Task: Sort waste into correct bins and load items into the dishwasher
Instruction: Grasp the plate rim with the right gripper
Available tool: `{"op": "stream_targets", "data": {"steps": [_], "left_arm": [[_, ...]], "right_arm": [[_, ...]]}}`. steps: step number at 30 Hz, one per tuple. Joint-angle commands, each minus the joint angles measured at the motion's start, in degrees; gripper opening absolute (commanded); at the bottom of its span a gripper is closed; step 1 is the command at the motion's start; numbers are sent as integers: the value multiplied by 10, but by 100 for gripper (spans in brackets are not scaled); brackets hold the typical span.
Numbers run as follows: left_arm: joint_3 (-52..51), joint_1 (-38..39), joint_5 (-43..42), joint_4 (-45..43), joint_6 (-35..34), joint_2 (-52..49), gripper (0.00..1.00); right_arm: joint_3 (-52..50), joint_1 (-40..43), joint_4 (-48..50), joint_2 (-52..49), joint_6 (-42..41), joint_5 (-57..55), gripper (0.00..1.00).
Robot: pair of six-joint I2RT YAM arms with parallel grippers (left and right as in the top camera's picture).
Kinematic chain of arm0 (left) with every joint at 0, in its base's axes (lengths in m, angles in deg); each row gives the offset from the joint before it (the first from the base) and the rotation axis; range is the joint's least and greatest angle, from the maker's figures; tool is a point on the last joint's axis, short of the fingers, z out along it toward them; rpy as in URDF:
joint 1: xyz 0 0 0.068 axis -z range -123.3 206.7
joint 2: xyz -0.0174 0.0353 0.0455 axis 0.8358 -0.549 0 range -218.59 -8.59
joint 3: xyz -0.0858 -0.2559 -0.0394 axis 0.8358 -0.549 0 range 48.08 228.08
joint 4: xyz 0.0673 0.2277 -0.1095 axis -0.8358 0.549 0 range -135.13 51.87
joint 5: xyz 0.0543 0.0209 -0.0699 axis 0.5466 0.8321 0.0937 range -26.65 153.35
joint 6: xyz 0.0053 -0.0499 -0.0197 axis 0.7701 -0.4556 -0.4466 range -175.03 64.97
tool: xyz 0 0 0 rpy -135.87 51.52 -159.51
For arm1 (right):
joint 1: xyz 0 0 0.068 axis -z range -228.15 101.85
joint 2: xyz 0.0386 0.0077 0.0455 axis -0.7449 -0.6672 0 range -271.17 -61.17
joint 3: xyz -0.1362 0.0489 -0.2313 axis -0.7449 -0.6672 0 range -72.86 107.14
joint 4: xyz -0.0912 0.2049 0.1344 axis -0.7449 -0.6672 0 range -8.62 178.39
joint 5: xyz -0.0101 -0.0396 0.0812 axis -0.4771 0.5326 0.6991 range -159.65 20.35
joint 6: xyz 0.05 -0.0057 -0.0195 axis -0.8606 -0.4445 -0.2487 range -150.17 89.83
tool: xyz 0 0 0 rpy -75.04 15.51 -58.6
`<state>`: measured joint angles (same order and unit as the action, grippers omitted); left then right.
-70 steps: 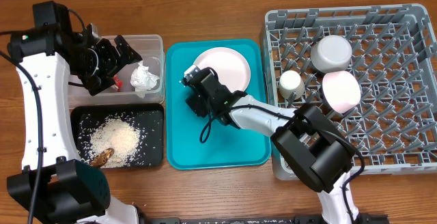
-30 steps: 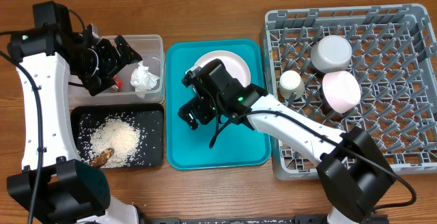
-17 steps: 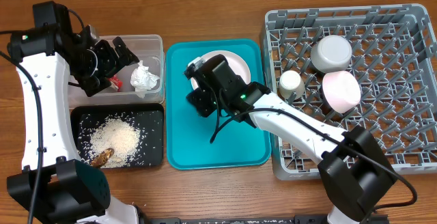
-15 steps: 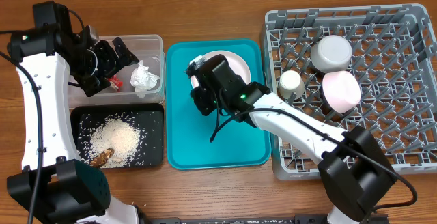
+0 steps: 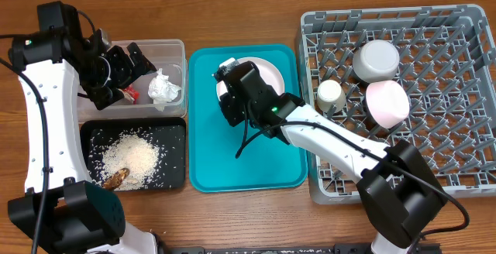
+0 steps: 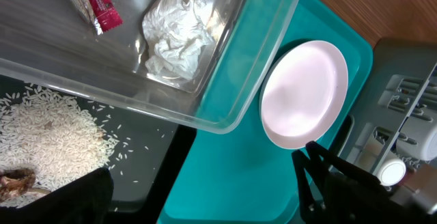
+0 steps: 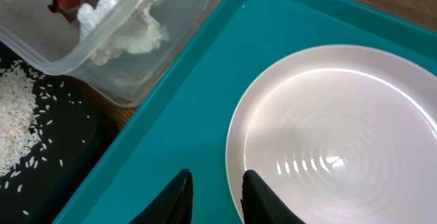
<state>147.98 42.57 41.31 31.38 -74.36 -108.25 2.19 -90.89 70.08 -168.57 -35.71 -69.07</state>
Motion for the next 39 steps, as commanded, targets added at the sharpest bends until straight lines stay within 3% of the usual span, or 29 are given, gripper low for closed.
{"op": "stream_targets", "data": {"steps": [1, 17, 30, 33, 36, 39], "left_arm": [[12, 3, 4, -1, -2, 0, 100], [12, 3, 4, -1, -2, 0, 100], [12, 3, 4, -1, -2, 0, 100], [12, 3, 4, -1, -2, 0, 100], [12, 3, 4, -1, -2, 0, 100], [12, 3, 4, -1, -2, 0, 100]], "right_arm": [[-3, 2, 0, -7, -7, -8, 29], [-3, 0, 48, -111, -7, -5, 41], [-4, 0, 16, -116, -7, -5, 41], [-4, 0, 12, -116, -7, -5, 40], [-4, 0, 13, -116, -5, -11, 28], [-5, 0, 13, -116, -5, -28, 25]]}}
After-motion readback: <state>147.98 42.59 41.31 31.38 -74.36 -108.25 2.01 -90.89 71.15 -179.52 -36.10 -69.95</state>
